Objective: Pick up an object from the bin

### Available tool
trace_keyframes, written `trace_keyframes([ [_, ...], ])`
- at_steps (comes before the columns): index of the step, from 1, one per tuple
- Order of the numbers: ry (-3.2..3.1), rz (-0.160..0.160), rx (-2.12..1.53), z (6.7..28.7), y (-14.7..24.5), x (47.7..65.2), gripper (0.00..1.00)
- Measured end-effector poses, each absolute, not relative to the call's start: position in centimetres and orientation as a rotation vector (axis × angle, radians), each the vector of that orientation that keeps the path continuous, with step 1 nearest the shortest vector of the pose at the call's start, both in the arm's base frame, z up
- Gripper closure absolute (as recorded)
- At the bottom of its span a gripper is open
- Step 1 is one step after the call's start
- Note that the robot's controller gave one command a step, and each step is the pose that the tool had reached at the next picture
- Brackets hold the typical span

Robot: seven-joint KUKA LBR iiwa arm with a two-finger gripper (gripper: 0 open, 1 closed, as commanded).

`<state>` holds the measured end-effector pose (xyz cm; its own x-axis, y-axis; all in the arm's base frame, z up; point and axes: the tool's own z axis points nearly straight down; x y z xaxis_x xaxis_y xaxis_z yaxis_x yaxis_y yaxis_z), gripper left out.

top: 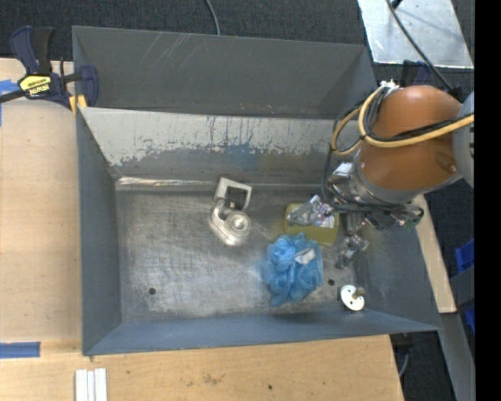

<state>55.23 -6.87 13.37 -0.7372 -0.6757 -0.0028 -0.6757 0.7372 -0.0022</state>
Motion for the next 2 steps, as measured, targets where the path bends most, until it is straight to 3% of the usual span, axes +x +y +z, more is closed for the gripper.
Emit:
trace_keyframes([
  [1,2.458,-0.016,-1.942,7.56,-3.95,53.63,1.0],
  [2,2.459,-0.016,-1.94,7.56,-3.96,53.62,1.0],
])
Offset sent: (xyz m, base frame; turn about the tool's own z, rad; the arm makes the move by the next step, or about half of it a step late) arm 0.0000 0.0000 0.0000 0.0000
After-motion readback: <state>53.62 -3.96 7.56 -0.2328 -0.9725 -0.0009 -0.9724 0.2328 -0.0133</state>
